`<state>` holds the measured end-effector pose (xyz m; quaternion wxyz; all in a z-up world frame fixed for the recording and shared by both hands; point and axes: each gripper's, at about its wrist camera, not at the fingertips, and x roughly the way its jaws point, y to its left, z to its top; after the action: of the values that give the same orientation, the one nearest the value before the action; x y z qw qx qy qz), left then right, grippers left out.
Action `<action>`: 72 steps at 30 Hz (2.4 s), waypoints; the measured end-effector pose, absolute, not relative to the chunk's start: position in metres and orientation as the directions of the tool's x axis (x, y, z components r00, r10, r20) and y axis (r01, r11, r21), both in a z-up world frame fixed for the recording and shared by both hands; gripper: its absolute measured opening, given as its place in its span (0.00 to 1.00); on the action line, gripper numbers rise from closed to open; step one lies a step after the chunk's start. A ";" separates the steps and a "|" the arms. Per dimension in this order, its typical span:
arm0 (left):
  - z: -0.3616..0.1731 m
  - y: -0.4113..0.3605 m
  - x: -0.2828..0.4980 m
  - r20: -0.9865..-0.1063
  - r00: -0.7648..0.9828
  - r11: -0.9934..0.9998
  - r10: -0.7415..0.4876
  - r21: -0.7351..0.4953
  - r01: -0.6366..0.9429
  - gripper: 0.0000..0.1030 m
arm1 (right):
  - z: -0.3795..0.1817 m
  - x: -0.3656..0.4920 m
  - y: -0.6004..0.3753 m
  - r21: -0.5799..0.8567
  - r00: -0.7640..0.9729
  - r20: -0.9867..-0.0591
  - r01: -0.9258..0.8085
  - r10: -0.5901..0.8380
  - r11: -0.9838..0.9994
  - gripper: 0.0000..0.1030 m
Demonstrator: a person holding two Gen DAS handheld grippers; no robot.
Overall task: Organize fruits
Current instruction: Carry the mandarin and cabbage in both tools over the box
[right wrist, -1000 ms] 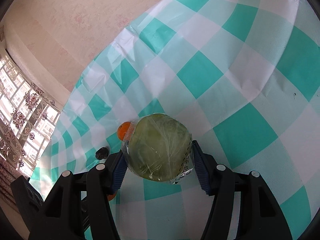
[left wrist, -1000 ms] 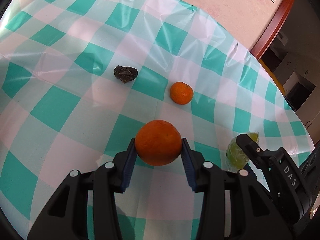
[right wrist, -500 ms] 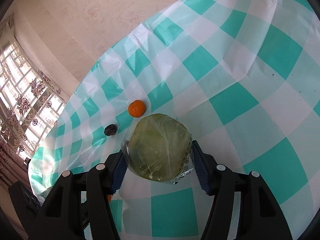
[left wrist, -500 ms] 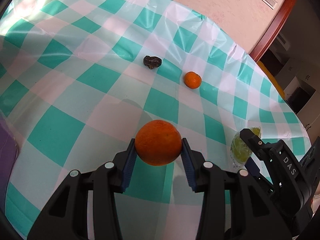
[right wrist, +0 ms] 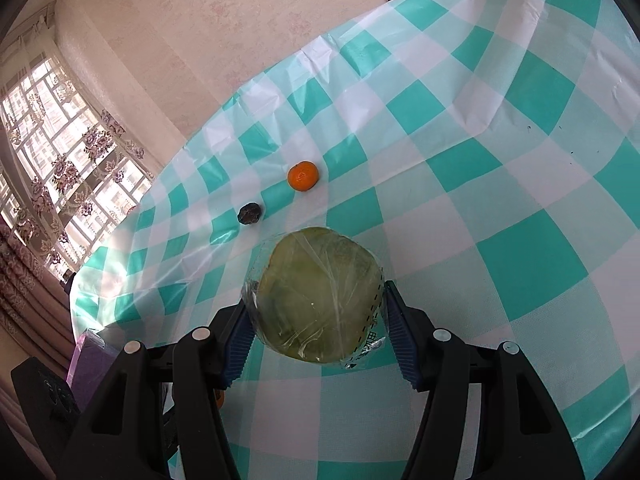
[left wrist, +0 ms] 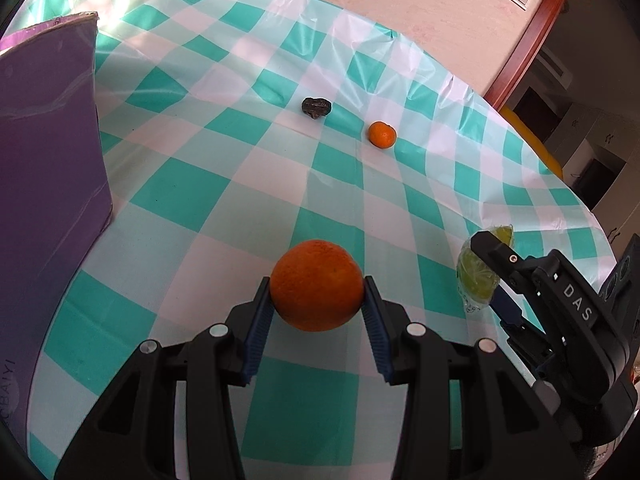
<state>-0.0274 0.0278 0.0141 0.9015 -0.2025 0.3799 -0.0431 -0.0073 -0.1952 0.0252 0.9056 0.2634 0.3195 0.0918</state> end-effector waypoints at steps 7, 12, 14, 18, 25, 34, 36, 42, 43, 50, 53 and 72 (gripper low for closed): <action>0.016 0.035 -0.062 -0.649 0.726 0.914 -0.228 -0.399 -0.069 0.43 | 0.037 -0.037 -0.163 0.403 0.764 -0.559 -0.090 0.323 0.911 0.58; 0.019 0.035 -0.080 -0.633 0.742 0.919 -0.221 -0.389 -0.058 0.43 | 0.039 -0.053 -0.151 0.385 0.748 -0.563 -0.137 0.350 0.913 0.58; 0.020 0.036 -0.087 -0.625 0.750 0.922 -0.214 -0.383 -0.056 0.43 | 0.038 -0.058 -0.151 0.399 0.742 -0.559 -0.150 0.370 0.905 0.58; 0.023 0.038 -0.101 -0.612 0.766 0.928 -0.198 -0.369 -0.055 0.43 | 0.039 -0.067 -0.149 0.417 0.735 -0.550 -0.171 0.397 0.893 0.58; 0.019 0.046 -0.127 -0.610 0.773 0.937 -0.172 -0.344 -0.064 0.43 | 0.041 -0.079 -0.143 0.416 0.729 -0.541 -0.201 0.419 0.887 0.58; 0.061 0.060 -0.167 -0.499 0.859 0.951 -0.117 -0.306 -0.048 0.43 | 0.062 -0.094 -0.132 0.440 0.743 -0.475 -0.264 0.472 0.858 0.58; 0.079 0.060 -0.178 -0.450 0.887 0.959 -0.102 -0.283 -0.034 0.43 | 0.066 -0.097 -0.127 0.445 0.740 -0.465 -0.279 0.486 0.851 0.58; 0.117 0.080 -0.203 -0.353 0.934 0.959 -0.062 -0.281 -0.042 0.43 | 0.082 -0.109 -0.103 0.442 0.717 -0.436 -0.356 0.544 0.824 0.58; 0.120 0.086 -0.206 -0.348 0.936 0.956 -0.053 -0.290 -0.054 0.43 | 0.085 -0.112 -0.098 0.435 0.713 -0.431 -0.372 0.553 0.820 0.58; 0.137 0.137 -0.235 -0.333 0.941 0.933 0.065 -0.313 -0.176 0.43 | 0.095 -0.126 -0.065 0.395 0.679 -0.419 -0.461 0.602 0.795 0.58; 0.140 0.158 -0.246 -0.340 0.933 0.917 0.117 -0.323 -0.233 0.43 | 0.098 -0.130 -0.051 0.378 0.662 -0.420 -0.494 0.621 0.783 0.58; 0.103 0.254 -0.295 -0.465 0.843 0.804 0.271 -0.373 -0.464 0.43 | 0.120 -0.142 0.072 0.237 0.532 -0.465 -0.696 0.708 0.678 0.58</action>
<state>-0.2949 0.2543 0.1032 0.9286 -0.2432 0.1987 0.1977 -0.1415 0.0717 0.1202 0.8751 0.0114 0.2706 0.4009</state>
